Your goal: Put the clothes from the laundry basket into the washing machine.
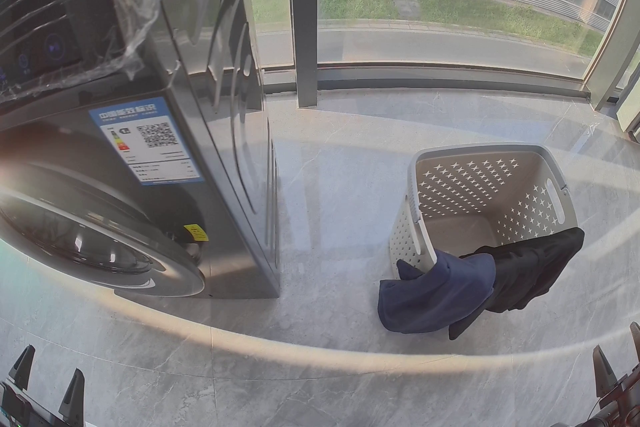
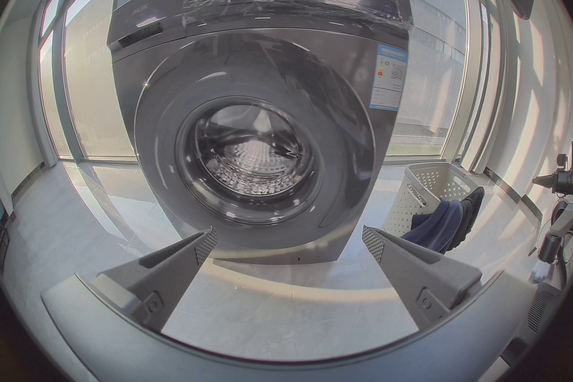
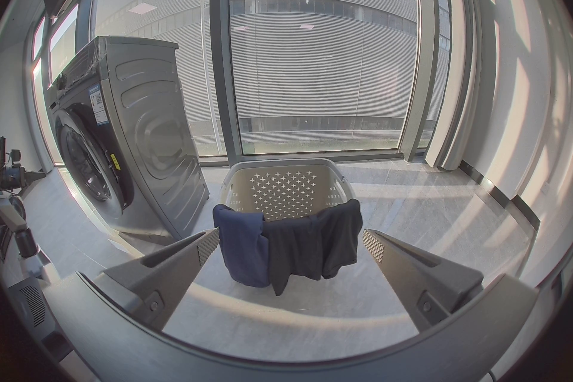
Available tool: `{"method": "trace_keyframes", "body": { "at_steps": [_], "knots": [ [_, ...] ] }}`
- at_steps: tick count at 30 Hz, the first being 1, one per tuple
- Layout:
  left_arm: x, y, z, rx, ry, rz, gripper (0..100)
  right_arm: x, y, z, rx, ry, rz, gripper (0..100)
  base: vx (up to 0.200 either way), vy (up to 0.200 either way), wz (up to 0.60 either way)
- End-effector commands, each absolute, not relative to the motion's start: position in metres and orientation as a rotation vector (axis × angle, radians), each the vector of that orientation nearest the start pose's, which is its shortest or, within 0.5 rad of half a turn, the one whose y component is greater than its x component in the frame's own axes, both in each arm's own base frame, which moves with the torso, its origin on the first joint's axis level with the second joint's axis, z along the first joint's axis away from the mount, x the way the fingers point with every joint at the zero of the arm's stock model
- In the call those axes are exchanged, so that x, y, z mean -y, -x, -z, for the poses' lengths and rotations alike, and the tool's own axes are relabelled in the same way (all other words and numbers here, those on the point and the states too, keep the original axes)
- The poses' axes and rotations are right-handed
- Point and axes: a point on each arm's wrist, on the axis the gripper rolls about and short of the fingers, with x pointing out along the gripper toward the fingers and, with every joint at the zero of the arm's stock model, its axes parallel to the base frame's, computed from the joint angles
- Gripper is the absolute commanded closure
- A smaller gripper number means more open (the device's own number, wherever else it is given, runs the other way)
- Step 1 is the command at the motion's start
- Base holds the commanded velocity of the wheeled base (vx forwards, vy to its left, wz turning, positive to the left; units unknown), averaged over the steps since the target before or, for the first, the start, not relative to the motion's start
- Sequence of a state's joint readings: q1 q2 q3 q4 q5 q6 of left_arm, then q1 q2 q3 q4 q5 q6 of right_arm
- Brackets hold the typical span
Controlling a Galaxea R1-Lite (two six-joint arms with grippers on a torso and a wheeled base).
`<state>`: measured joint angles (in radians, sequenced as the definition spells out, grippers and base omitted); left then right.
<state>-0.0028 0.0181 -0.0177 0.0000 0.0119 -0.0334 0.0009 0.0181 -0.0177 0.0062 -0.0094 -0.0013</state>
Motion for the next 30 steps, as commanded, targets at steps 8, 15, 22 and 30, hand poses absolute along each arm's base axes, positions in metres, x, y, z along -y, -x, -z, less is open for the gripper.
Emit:
{"method": "trace_keyframes", "body": {
  "at_steps": [8, 15, 22, 30],
  "knots": [
    [-0.0003, 0.0226, -0.076, -0.003, 0.035, -0.009, 0, 0.0002, 0.023, -0.0757, -0.003, 0.002, 0.008, 0, 0.0, 0.2, 0.0],
    [-0.0003, 0.0226, -0.076, -0.003, 0.035, -0.009, 0, 0.0002, 0.023, -0.0757, -0.003, 0.002, 0.008, 0, 0.0, 0.057, 0.0],
    [-0.0003, 0.0226, -0.076, -0.003, 0.034, -0.009, 0, 0.0002, 0.023, -0.0757, -0.003, 0.002, 0.008, 0, -0.086, 0.0, 0.0],
    [-0.0003, 0.0226, -0.076, -0.003, 0.035, -0.009, 0, 0.0002, 0.023, -0.0757, -0.003, 0.002, 0.008, 0, -0.1, 0.0, 0.0]
  ]
}}
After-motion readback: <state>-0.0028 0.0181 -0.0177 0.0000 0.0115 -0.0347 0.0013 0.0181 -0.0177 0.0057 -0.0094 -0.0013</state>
